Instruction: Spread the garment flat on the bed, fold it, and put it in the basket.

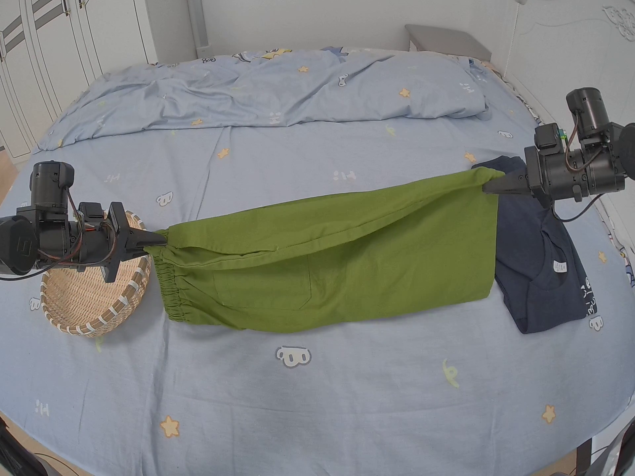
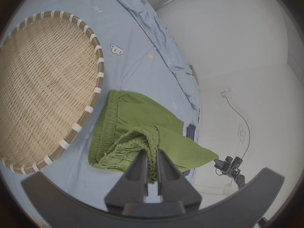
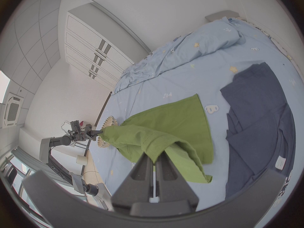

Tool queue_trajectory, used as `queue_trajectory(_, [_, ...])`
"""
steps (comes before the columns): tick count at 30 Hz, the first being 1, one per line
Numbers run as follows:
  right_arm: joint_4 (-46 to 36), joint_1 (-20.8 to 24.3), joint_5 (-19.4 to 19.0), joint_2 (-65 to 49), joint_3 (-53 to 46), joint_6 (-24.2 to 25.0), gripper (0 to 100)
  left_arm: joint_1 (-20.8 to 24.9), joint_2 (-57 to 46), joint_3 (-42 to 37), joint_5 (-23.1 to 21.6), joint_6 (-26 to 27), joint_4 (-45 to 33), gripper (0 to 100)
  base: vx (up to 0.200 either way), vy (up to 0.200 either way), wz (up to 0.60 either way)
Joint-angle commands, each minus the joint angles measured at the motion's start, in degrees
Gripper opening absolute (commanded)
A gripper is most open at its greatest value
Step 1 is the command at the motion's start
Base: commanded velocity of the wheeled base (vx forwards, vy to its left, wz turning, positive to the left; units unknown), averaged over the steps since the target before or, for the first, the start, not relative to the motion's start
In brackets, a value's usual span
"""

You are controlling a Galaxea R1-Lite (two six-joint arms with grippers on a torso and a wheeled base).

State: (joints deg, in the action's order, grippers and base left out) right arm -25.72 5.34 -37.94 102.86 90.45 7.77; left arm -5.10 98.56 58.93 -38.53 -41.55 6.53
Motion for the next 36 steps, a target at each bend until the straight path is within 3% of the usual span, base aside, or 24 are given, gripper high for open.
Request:
queue_trajectory(1, [-0.4, 1.3, 0.3, 3.3, 5.9, 0.2, 0, -1.4, 0.8, 2.0, 0.0, 0.1, -0.3, 0, 0.000, 0.000, 0.00])
queue_trajectory(36, [3.1, 1.5, 0.7, 22.2, 24.1, 1.3, 0, -2.8, 10.2, 9.9, 0.0, 0.9, 0.5, 0, 0.000, 0.000, 0.00])
